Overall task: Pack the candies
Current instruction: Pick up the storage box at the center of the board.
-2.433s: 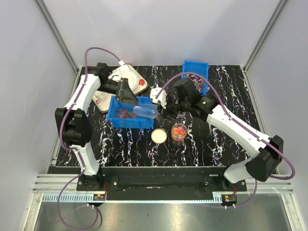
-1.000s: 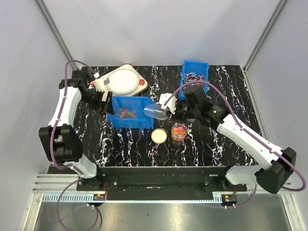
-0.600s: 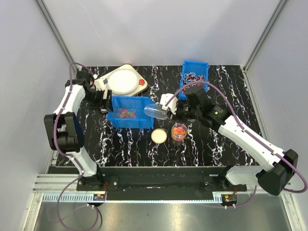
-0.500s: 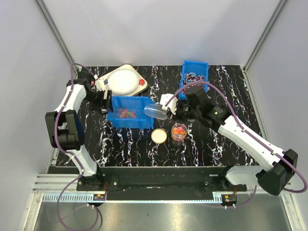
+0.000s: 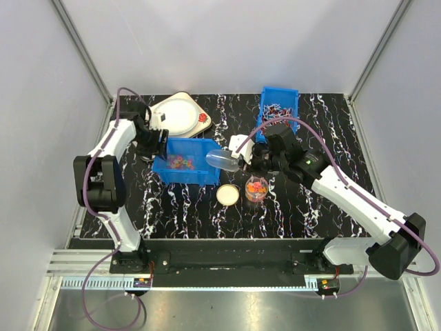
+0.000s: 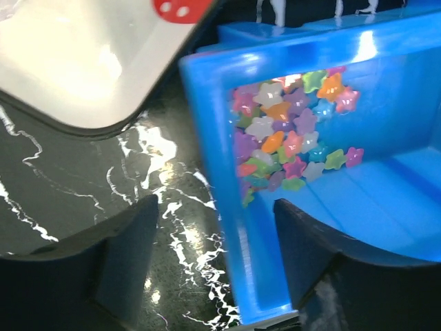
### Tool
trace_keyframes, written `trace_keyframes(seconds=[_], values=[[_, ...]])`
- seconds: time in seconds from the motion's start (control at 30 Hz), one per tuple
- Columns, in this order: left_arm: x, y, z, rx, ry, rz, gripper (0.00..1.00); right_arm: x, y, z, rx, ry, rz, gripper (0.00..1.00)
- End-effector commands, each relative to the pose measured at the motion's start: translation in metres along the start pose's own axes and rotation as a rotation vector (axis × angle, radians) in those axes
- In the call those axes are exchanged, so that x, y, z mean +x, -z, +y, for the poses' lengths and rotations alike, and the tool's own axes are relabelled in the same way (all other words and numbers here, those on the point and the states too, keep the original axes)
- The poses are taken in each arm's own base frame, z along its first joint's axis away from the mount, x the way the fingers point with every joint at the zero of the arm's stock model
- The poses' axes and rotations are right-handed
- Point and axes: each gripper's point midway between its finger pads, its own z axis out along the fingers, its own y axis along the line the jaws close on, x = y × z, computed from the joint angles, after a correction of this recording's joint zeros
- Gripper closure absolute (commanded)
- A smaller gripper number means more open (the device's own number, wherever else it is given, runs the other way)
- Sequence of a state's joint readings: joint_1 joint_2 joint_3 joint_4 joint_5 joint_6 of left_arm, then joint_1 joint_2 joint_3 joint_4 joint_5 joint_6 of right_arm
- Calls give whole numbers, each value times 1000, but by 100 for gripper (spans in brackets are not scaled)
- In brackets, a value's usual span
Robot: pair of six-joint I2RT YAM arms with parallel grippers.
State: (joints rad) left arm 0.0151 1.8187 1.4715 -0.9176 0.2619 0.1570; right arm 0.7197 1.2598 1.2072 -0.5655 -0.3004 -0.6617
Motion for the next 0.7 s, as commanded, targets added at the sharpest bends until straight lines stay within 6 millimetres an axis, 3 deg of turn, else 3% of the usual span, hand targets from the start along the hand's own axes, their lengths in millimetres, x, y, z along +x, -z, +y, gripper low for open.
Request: trace_keyframes(seconds=[0.0, 0.13, 0.37, 0.67], values=[[-9, -3, 3, -71, -20, -12, 38, -10, 0, -8, 22, 26, -47, 100], [5, -15, 3, -56, -5, 76, 52, -9, -1, -5, 12, 21, -46, 100], [15, -14, 8, -88, -8, 110, 49, -9, -2, -4, 5, 18, -49, 100], [32, -22, 9, -90, 8, 153, 53, -10, -1, -3, 4, 16, -53, 100]])
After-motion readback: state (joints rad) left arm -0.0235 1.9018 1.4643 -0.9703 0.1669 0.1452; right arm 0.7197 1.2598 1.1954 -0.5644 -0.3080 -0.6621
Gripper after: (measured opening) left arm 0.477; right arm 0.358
